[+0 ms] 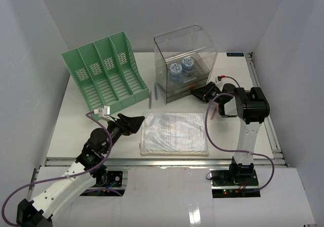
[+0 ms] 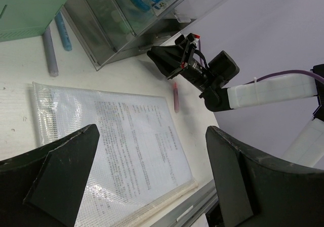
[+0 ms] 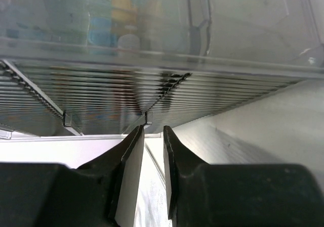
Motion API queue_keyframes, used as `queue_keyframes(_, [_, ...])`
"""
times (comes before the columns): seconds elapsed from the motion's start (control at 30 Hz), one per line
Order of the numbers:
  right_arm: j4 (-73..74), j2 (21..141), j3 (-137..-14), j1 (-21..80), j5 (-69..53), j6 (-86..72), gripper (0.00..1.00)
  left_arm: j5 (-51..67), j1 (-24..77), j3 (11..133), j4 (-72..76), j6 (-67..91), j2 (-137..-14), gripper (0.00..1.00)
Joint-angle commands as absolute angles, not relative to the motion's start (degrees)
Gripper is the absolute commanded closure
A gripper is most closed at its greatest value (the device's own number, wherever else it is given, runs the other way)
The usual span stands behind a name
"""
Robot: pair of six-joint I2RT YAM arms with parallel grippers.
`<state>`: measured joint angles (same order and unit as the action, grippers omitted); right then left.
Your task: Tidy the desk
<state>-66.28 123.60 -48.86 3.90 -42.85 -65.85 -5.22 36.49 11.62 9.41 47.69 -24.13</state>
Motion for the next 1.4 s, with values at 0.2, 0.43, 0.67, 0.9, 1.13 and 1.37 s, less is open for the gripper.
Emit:
queue_keyframes(0.2, [-74.73,126.47,-51.06,4.31,-41.56,-71.59,0.69,-5.37,36.47,10.72,11.06,48.08,-26.25,0.02])
queue_keyframes(0.43, [-74.88,126.49,-51.21,4.31,-41.71,-71.81,0.67,-5.27,36.39,10.95,11.43,47.99,-26.5,0.02])
queue_keyframes(0.67, [-75.45,126.68,-51.64,4.31,-41.96,-72.31,0.66,-5.27,36.39,10.58,11.65,48.08,-26.54,0.02])
queue_keyframes(0.9, [-73.42,127.64,-53.14,4.39,-40.81,-72.13,0.74,-5.16,36.39,10.72,12.42,48.25,-27.74,0.02])
queue_keyframes(1.13, [-75.84,128.06,-52.44,4.24,-41.0,-73.41,0.92,-5.16,36.39,10.63,13.25,48.8,-29.24,0.02])
queue_keyframes(1.37, [-76.55,123.94,-46.45,2.24,-43.57,-71.52,0.92,-6.61,36.39,13.16,11.48,49.21,-33.88,0.02])
